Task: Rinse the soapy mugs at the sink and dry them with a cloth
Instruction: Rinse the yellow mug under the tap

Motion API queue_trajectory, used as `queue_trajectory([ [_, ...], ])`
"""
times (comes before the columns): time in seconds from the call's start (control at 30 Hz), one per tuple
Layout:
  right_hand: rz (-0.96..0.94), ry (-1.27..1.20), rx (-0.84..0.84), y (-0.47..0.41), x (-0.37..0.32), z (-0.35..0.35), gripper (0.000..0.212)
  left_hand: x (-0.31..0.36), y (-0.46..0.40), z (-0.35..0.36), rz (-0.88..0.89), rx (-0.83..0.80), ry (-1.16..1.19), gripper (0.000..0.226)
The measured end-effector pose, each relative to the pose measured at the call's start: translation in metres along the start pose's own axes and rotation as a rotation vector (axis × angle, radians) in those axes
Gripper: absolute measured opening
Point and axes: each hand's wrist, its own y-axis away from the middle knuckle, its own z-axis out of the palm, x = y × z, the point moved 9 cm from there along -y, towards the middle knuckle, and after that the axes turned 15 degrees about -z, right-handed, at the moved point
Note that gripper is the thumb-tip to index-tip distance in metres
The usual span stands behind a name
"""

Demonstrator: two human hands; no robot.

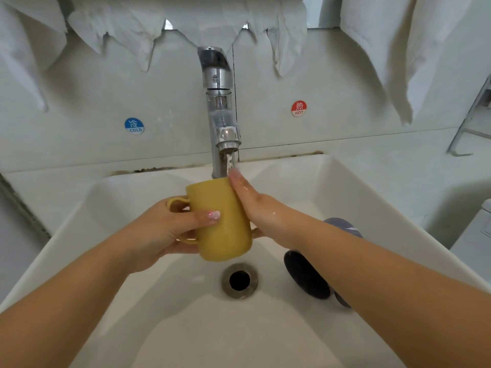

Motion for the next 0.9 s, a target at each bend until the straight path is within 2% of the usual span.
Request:
queue_trajectory([
  [0.07, 0.035, -0.076, 0.023, -0.001, 0.004, -0.004, 0.072, 0.01, 0.004, -0.002, 0.094, 0.105, -0.107, 0.077],
  [0.13, 0.036, -0.042, 0.006, -0.003, 0.006, -0.007, 0.057, 0.02, 0.009, -0.007, 0.19, 0.259, -0.265, 0.063],
  [0.23, 0.003, 0.043, -0.026, -0.005, 0.009, -0.006, 0.035, 0.028, 0.015, -0.008, 0.303, 0.335, -0.409, 0.074],
  [0.33, -0.042, 0.117, -0.017, -0.01, 0.01, -0.009, 0.044, 0.035, 0.022, -0.003, 0.366, 0.38, -0.575, 0.079],
  [0.5, -0.191, 0.363, 0.127, -0.01, -0.007, -0.025, 0.017, 0.04, 0.025, 0.004, 0.418, 0.373, -0.69, 0.083],
  [0.57, -0.221, 0.416, 0.169, -0.009, -0.01, -0.028, 0.016, 0.042, 0.027, 0.003, 0.441, 0.393, -0.713, 0.084],
  [0.67, -0.135, 0.323, 0.1, -0.01, 0.002, -0.017, 0.015, 0.046, 0.031, 0.003, 0.476, 0.425, -0.762, 0.082],
  [0.77, 0.008, 0.018, -0.027, -0.004, 0.018, 0.007, 0.005, 0.047, 0.031, 0.001, 0.489, 0.453, -0.818, 0.085],
  [0.83, 0.023, -0.046, -0.006, -0.005, 0.022, 0.007, 0.008, 0.047, 0.03, -0.001, 0.497, 0.474, -0.86, 0.088],
  [0.9, -0.025, 0.071, 0.088, -0.009, 0.018, -0.006, 0.007, 0.048, 0.029, 0.0, 0.505, 0.489, -0.914, 0.091],
])
